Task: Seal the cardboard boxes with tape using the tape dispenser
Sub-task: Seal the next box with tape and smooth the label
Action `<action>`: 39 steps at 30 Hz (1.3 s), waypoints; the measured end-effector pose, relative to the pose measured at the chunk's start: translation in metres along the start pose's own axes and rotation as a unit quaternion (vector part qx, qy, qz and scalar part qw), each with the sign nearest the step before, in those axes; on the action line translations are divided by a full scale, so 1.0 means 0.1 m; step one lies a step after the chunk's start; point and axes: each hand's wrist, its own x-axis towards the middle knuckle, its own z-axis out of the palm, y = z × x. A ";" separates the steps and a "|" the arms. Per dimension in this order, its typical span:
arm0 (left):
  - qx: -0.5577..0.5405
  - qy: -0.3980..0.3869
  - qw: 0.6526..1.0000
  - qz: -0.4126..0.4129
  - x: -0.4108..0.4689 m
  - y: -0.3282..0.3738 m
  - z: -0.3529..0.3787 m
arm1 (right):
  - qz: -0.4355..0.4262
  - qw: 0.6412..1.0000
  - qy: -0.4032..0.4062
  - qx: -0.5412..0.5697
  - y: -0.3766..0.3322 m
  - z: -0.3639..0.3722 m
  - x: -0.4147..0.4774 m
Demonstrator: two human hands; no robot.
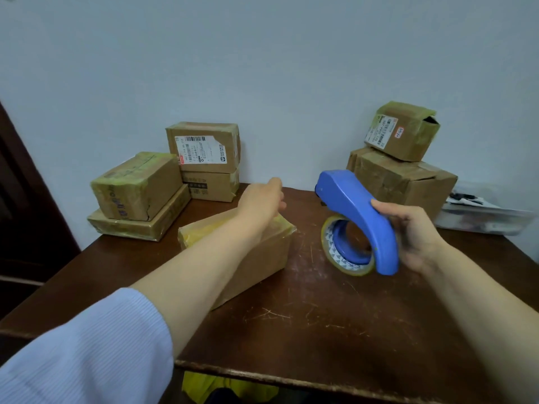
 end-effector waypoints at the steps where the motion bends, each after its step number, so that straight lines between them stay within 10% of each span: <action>1: -0.032 -0.019 0.999 -0.031 -0.02 0.05 0.02 | -0.001 1.000 -0.005 0.008 -0.02 0.02 -0.02; 7: -0.134 -0.128 0.979 -0.089 -0.13 0.25 0.09 | -0.004 1.000 -0.024 -0.008 -0.08 0.08 -0.05; 29: -0.216 -0.137 0.956 -0.139 -0.02 0.27 0.11 | 0.013 0.998 -0.058 -0.012 -0.14 0.18 -0.15; 39: 0.016 -0.044 0.998 0.037 0.20 0.29 -0.04 | -0.006 0.980 -0.015 -0.200 -0.26 0.36 -0.10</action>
